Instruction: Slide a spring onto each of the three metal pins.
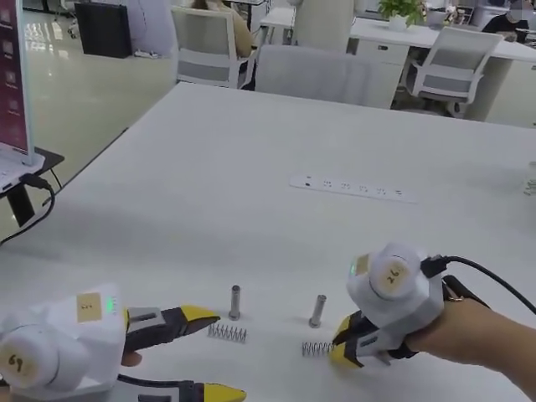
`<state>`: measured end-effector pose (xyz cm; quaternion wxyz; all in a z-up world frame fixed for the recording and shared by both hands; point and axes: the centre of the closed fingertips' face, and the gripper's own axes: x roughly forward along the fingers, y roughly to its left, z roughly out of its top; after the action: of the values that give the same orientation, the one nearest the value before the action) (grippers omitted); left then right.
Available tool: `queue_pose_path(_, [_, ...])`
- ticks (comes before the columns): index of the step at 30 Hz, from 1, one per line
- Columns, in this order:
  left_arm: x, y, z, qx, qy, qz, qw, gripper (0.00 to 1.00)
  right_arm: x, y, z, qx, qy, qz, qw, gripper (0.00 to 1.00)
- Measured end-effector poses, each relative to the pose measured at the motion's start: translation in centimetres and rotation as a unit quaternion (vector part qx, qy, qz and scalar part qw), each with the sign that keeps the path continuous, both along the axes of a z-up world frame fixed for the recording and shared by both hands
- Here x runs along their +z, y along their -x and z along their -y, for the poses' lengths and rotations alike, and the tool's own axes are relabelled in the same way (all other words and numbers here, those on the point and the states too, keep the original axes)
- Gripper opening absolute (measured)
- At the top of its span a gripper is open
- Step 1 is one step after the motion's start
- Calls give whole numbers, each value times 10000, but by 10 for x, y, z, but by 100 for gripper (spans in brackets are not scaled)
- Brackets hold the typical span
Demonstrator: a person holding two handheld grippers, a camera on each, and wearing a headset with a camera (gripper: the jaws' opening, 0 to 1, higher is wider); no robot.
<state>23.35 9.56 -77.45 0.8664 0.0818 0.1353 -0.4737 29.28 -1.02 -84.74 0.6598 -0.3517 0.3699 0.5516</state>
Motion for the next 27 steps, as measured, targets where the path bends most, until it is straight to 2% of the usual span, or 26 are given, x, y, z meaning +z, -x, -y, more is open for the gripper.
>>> queue_pose_path(5, [-1,1,6,-126,-10,-17,9999,44,4,4,-1,10,-35,-31,10000,9])
queue_pose_path(16, [3,-2,11,-257,92,3,9996,35,23,19,-11,170,-180,-50,9997,8])
queue_pose_path(19, [3,-2,13,-303,105,-9,9995,35,32,24,-15,194,-302,-79,9993,8])
queue_pose_path(27, [2,0,20,-490,76,-50,9988,34,46,35,-23,413,-342,-31,9986,8])
